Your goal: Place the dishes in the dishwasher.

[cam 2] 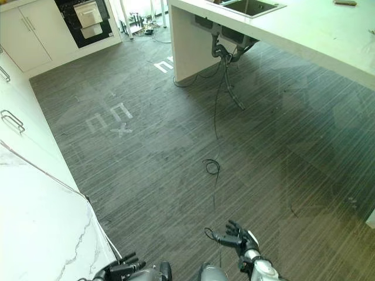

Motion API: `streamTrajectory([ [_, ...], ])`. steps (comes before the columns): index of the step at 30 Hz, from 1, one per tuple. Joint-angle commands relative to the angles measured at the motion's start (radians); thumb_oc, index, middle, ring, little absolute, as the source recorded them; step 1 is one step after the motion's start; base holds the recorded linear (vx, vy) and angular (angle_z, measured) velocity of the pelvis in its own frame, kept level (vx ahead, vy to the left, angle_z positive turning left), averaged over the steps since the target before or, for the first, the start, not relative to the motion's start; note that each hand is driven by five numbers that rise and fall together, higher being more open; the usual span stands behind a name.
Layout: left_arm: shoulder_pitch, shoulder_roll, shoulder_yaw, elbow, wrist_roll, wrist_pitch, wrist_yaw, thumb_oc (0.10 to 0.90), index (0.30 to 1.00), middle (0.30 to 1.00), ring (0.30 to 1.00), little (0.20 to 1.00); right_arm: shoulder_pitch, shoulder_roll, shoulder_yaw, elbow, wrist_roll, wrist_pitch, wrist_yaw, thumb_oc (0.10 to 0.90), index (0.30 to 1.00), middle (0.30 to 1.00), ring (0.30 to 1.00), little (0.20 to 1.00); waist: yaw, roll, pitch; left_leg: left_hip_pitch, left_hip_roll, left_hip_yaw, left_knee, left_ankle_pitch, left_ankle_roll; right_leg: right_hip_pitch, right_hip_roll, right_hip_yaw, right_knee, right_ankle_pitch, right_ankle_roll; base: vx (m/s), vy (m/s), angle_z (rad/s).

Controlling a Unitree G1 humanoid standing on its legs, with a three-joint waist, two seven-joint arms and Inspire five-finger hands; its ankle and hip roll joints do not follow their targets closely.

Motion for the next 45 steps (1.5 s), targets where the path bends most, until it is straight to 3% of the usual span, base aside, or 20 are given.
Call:
streamTrajectory([
  [1, -0.097, -0.048, -0.004, -0.077, 0.018, -0.105, -0.023, 0.8, 0.9, 0.9, 0.9, 0.9, -0.033, -0.043, -0.007, -0.066, -0.001, -0.042, -0.029, 0.8, 0.9, 0.9, 0.9, 0.9, -0.027, 0.029, -0.001, 0.068, 0.044, 0.062, 0.073, -0.214, -0.017, 0.064, -0.004, -0.06, -0.044, -0.079, 0.061, 0.0, 0.0, 0.0],
  [9, -0.061, -0.012, 0.008, -0.175, 0.131, -0.241, 0.138, 0.8, 0.9, 0.9, 0.9, 0.9, 0.012, -0.049, -0.032, -0.139, 0.001, -0.035, -0.048, 0.8, 0.9, 0.9, 0.9, 0.9, -0.039, 0.031, -0.004, 0.058, 0.047, 0.059, 0.073, -0.216, -0.023, 0.07, 0.007, -0.044, -0.044, -0.099, 0.051, 0.03, 0.004, -0.02],
  [14, -0.065, -0.001, 0.014, -0.196, 0.179, -0.307, 0.229, 0.8, 0.9, 0.9, 0.9, 0.9, 0.026, -0.043, -0.031, -0.129, 0.022, -0.063, -0.043, 0.8, 0.9, 0.9, 0.9, 0.9, -0.039, 0.021, -0.006, 0.053, 0.052, 0.055, 0.073, -0.21, -0.029, 0.073, 0.021, -0.033, -0.044, -0.11, 0.04, 0.05, -0.082, 0.02],
  [20, -0.069, -0.02, 0.026, -0.206, 0.148, -0.299, 0.226, 0.8, 0.9, 0.9, 0.9, 0.9, 0.038, -0.049, -0.024, -0.144, 0.029, -0.087, -0.031, 0.8, 0.9, 0.9, 0.9, 0.9, -0.045, 0.006, -0.001, 0.07, 0.059, 0.049, 0.073, -0.185, -0.044, 0.083, 0.056, -0.005, -0.044, -0.122, 0.014, 0.11, -0.164, 0.03],
  [23, -0.066, -0.031, 0.037, -0.207, 0.137, -0.313, 0.228, 0.8, 0.9, 0.9, 0.9, 0.9, 0.037, -0.058, -0.017, -0.159, -0.027, -0.107, -0.043, 0.8, 0.9, 0.9, 0.9, 0.9, -0.039, -0.014, 0.009, 0.107, 0.028, 0.055, 0.073, -0.177, -0.029, 0.085, 0.047, 0.017, -0.044, -0.113, 0.001, 0.15, -0.137, -0.02],
  [24, -0.064, -0.034, 0.041, -0.208, 0.137, -0.319, 0.226, 0.8, 0.9, 0.9, 0.9, 0.9, 0.04, -0.065, -0.015, -0.168, -0.055, -0.11, -0.051, 0.8, 0.9, 0.9, 0.9, 0.9, -0.032, -0.03, 0.015, 0.118, 0.012, 0.058, 0.073, -0.137, -0.03, 0.091, 0.038, 0.027, -0.044, -0.11, -0.005, 0.16, -0.171, -0.07],
  [26, -0.061, -0.037, 0.052, -0.223, 0.151, -0.317, 0.221, 0.8, 0.9, 0.9, 0.9, 0.9, 0.048, -0.081, -0.009, -0.196, -0.067, -0.128, -0.075, 0.8, 0.9, 0.9, 0.9, 0.9, -0.016, -0.049, 0.046, -0.026, 0.024, 0.035, 0.34, -0.107, -0.038, 0.108, 0.044, 0.041, -0.044, -0.103, -0.032, 0.15, -0.199, -0.09],
  [27, -0.058, -0.037, 0.054, -0.226, 0.162, -0.316, 0.219, 0.8, 0.9, 0.9, 0.9, 0.9, 0.049, -0.084, -0.007, -0.198, -0.064, -0.137, -0.072, 0.8, 0.9, 0.9, 0.9, 0.9, -0.01, -0.045, 0.054, -0.062, 0.016, 0.02, 0.36, -0.097, -0.04, 0.115, 0.054, 0.046, -0.044, -0.104, -0.035, 0.19, -0.097, 0.16],
  [29, -0.049, -0.04, 0.056, -0.227, 0.177, -0.323, 0.222, 0.8, 0.9, 0.9, 0.9, 0.9, 0.049, -0.084, -0.008, -0.195, -0.08, -0.153, -0.058, 0.8, 0.9, 0.9, 0.9, 0.9, 0.007, -0.039, 0.066, -0.099, -0.017, 0.001, 0.312, -0.064, -0.051, 0.136, 0.069, 0.06, -0.044, -0.113, -0.031, 0.25, 0.029, 0.18],
  [32, -0.014, -0.034, 0.062, -0.246, 0.185, -0.32, 0.218, 0.8, 0.9, 0.9, 0.9, 0.9, 0.055, -0.086, -0.005, -0.22, -0.087, -0.138, -0.062, 0.8, 0.9, 0.9, 0.9, 0.9, 0.039, -0.035, 0.069, -0.139, -0.035, -0.007, 0.073, 0.034, -0.075, 0.179, 0.081, 0.066, -0.044, -0.146, -0.022, 0.35, 0.108, -0.39],
  [35, 0.013, -0.029, 0.066, -0.27, 0.188, -0.31, 0.211, 0.8, 0.9, 0.9, 0.9, 0.9, 0.068, -0.083, -0.011, -0.234, -0.088, -0.127, -0.062, 0.8, 0.9, 0.9, 0.9, 0.9, 0.055, -0.007, 0.061, -0.262, 0.026, 0.011, 0.073, 0.039, -0.093, 0.238, 0.103, 0.04, -0.044, -0.195, -0.021, 0.52, 0.261, -0.32],
  [37, 0.039, -0.028, 0.09, -0.263, 0.204, -0.318, 0.195, 0.8, 0.9, 0.9, 0.9, 0.9, 0.068, -0.078, -0.014, -0.228, -0.077, -0.126, -0.054, 0.8, 0.9, 0.9, 0.9, 0.9, 0.077, -0.02, 0.033, -0.226, -0.01, 0.004, 0.073, -0.011, -0.04, 0.293, 0.079, 0.044, -0.044, -0.215, 0.013, 0.72, 0.412, -0.22],
  [38, 0.042, -0.027, 0.096, -0.262, 0.216, -0.32, 0.19, 0.8, 0.9, 0.9, 0.9, 0.9, 0.074, -0.073, -0.022, -0.232, -0.072, -0.126, -0.053, 0.8, 0.9, 0.9, 0.9, 0.9, 0.081, -0.028, 0.025, -0.213, -0.03, -0.005, 0.073, -0.029, -0.019, 0.32, 0.077, 0.047, -0.044, -0.208, 0.018, 0.59, 0.303, -0.55],
  [39, 0.043, -0.021, 0.098, -0.264, 0.224, -0.319, 0.188, 0.8, 0.9, 0.9, 0.9, 0.9, 0.081, -0.067, -0.029, -0.238, -0.077, -0.125, -0.054, 0.8, 0.9, 0.9, 0.9, 0.9, 0.08, -0.033, 0.016, -0.193, -0.049, -0.011, 0.073, -0.053, 0.007, 0.362, 0.073, 0.039, -0.044, -0.155, 0.031, 0.58, 0.346, -0.64],
  [40, 0.04, -0.013, 0.094, -0.27, 0.234, -0.316, 0.182, 0.8, 0.9, 0.9, 0.9, 0.9, 0.093, -0.055, -0.038, -0.252, -0.086, -0.121, -0.06, 0.8, 0.9, 0.9, 0.9, 0.9, 0.069, -0.035, 0.004, -0.16, -0.077, -0.014, 0.073, -0.09, 0.046, 0.371, 0.058, 0.023, 0.049, -0.006, 0.083, 0.51, 0.362, -0.39],
  [42, 0.034, -0.002, 0.083, -0.28, 0.245, -0.313, 0.19, 0.8, 0.9, 0.9, 0.9, 0.9, 0.103, -0.044, -0.041, -0.264, -0.093, -0.131, -0.076, 0.8, 0.9, 0.9, 0.9, 0.9, 0.057, -0.038, -0.001, -0.133, -0.107, -0.018, 0.073, -0.117, 0.08, 0.303, 0.039, 0.032, 0.236, 0.108, 0.141, 0.34, 0.309, 0.22],
  [43, 0.022, 0.015, 0.067, -0.293, 0.246, -0.297, 0.208, 0.8, 0.9, 0.9, 0.9, 0.9, 0.109, -0.033, -0.034, -0.271, -0.102, -0.14, -0.099, 0.8, 0.9, 0.9, 0.9, 0.9, 0.044, -0.034, -0.001, -0.1, -0.131, -0.036, 0.073, -0.144, 0.108, 0.212, 0.028, 0.04, 0.447, 0.203, 0.179, 0.32, 0.291, 0.52],
  [45, 0.01, 0.016, 0.055, -0.291, 0.233, -0.294, 0.228, 0.8, 0.9, 0.9, 0.9, 0.9, 0.108, -0.032, -0.019, -0.257, -0.101, -0.158, -0.11, 0.8, 0.9, 0.9, 0.9, 0.9, 0.035, -0.014, 0.003, -0.063, -0.141, -0.06, 0.073, -0.169, 0.128, 0.103, -0.01, 0.019, 0.583, 0.199, 0.155, 0.32, 0.246, 0.56],
])
